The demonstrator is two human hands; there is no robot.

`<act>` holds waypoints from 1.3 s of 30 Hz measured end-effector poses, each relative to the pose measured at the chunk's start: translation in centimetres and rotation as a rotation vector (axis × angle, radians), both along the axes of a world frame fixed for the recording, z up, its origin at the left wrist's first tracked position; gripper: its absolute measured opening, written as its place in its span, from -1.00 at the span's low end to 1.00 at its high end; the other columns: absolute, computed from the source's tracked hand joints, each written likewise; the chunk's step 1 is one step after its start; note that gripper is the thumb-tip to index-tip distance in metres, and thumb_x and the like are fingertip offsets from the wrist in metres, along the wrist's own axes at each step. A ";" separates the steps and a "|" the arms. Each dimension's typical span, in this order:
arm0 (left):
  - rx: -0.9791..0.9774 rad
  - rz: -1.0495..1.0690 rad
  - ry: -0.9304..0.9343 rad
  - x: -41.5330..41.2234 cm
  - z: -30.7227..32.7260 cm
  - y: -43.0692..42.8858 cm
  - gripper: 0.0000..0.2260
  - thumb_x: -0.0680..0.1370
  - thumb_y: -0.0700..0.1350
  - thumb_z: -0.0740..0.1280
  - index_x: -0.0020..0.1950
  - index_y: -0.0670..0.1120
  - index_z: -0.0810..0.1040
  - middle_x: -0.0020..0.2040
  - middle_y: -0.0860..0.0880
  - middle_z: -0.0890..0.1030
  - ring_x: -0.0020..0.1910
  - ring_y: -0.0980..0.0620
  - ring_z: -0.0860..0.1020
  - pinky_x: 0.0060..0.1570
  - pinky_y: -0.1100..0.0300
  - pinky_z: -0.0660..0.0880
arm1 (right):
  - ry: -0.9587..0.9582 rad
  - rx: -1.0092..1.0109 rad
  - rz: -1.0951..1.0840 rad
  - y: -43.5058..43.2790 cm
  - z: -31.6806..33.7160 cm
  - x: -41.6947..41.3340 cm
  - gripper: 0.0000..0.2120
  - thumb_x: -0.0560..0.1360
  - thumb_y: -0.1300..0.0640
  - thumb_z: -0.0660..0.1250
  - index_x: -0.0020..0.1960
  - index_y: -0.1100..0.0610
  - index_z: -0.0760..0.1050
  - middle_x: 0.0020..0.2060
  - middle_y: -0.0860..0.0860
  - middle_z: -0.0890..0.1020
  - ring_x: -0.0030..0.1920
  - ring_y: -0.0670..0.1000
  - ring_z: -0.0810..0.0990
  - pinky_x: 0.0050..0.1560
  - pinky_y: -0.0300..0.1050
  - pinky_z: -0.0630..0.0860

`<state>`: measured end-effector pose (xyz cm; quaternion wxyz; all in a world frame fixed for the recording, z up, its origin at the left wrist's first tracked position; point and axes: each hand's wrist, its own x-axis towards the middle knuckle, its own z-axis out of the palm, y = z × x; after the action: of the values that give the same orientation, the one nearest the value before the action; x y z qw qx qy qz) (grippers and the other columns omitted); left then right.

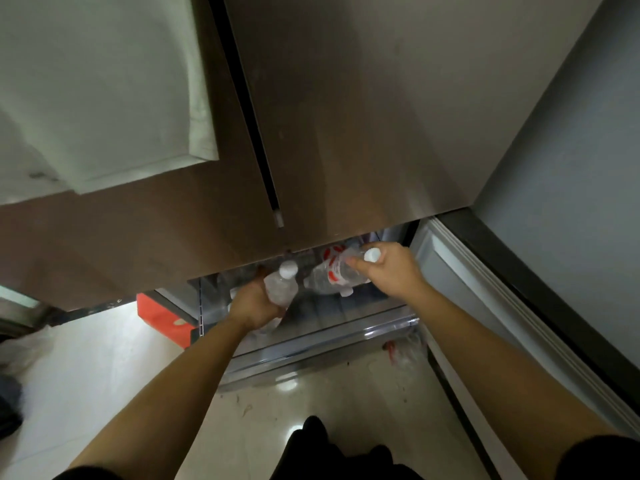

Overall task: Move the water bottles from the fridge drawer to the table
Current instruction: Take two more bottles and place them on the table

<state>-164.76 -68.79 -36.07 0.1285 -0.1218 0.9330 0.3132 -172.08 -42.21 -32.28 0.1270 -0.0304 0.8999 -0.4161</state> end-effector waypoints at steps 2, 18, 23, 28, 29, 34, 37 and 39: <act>0.072 0.034 0.065 0.0 0.4 -0.1 -0.46 0.30 -0.04 0.54 0.21 -0.09 0.46 0.15 -0.13 0.63 0.15 -0.14 0.60 0.18 0.02 0.52 | 0.044 0.111 0.093 -0.7 0.5 0.3 -0.62 0.42 -0.25 0.45 -0.10 0.08 0.63 -0.23 0.00 0.66 -0.18 0.01 0.63 -0.27 -0.18 0.48; 0.225 0.246 0.216 3.3 -1.4 -1.4 -0.41 0.34 -0.15 0.60 0.23 -0.05 0.35 0.13 -0.01 0.52 0.05 0.04 0.49 0.02 0.21 0.42 | -0.121 0.069 0.274 -5.2 -3.6 3.2 -0.44 0.24 -0.29 0.49 0.16 -0.12 0.46 0.03 -0.13 0.64 0.07 -0.04 0.61 0.14 0.05 0.58; 0.173 0.284 0.350 5.4 -0.4 -0.1 -0.49 0.37 -0.09 0.58 0.16 0.03 0.37 0.00 0.11 0.54 -0.06 0.16 0.53 -0.19 0.55 0.35 | -0.102 -0.106 0.176 -4.0 -3.8 3.4 -0.46 0.26 -0.23 0.49 0.15 -0.08 0.46 -0.04 -0.09 0.66 0.02 -0.01 0.63 0.08 0.04 0.61; 0.175 0.505 0.521 8.7 3.0 3.3 -0.42 0.36 -0.17 0.59 0.20 0.13 0.34 0.00 0.32 0.47 -0.06 0.36 0.49 -0.11 0.58 0.35 | 0.050 -0.227 0.270 -4.2 -2.1 4.7 -0.53 0.34 -0.17 0.51 0.16 -0.19 0.38 0.00 -0.09 0.61 0.00 -0.09 0.60 -0.03 -0.07 0.61; 0.164 0.558 0.551 9.6 3.9 3.9 -0.41 0.36 -0.16 0.58 0.19 0.19 0.32 0.00 0.34 0.46 -0.04 0.41 0.48 -0.11 0.58 0.35 | 0.075 -0.263 0.298 -4.6 -1.5 5.2 -0.55 0.38 -0.12 0.52 0.16 -0.18 0.38 -0.01 -0.12 0.59 -0.02 -0.14 0.58 -0.05 -0.12 0.59; 0.112 0.793 0.669 15.8 7.7 5.1 -0.39 0.36 -0.05 0.60 0.20 0.30 0.29 0.04 0.40 0.45 0.01 0.42 0.49 -0.11 0.58 0.37 | 0.195 -0.429 0.396 -8.2 0.5 8.6 -0.57 0.41 -0.09 0.53 0.17 -0.15 0.41 -0.03 -0.16 0.60 -0.02 -0.08 0.58 -0.07 -0.18 0.52; 0.040 0.949 0.756 21.6 9.2 4.6 -0.37 0.37 -0.04 0.59 0.29 0.14 0.31 0.13 0.23 0.49 0.06 0.20 0.51 0.04 0.36 0.45 | 0.230 -0.520 0.448 -11.1 1.6 12.5 -0.55 0.39 -0.11 0.54 0.19 -0.17 0.42 -0.01 -0.13 0.61 -0.01 -0.06 0.60 -0.07 -0.15 0.58; -0.008 1.034 0.805 25.7 10.1 3.8 -0.37 0.37 -0.06 0.58 0.30 0.12 0.30 0.13 0.32 0.46 0.08 0.25 0.49 0.08 0.23 0.48 | 0.260 -0.588 0.481 -13.2 2.6 15.5 -0.55 0.39 -0.11 0.55 0.16 -0.25 0.40 -0.02 -0.24 0.60 -0.02 -0.10 0.61 -0.03 -0.03 0.62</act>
<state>-139.03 -64.99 -26.02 -0.3984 -0.4283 0.7307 0.3521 -156.56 -55.40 -29.69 0.0916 -0.3275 0.7184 -0.6069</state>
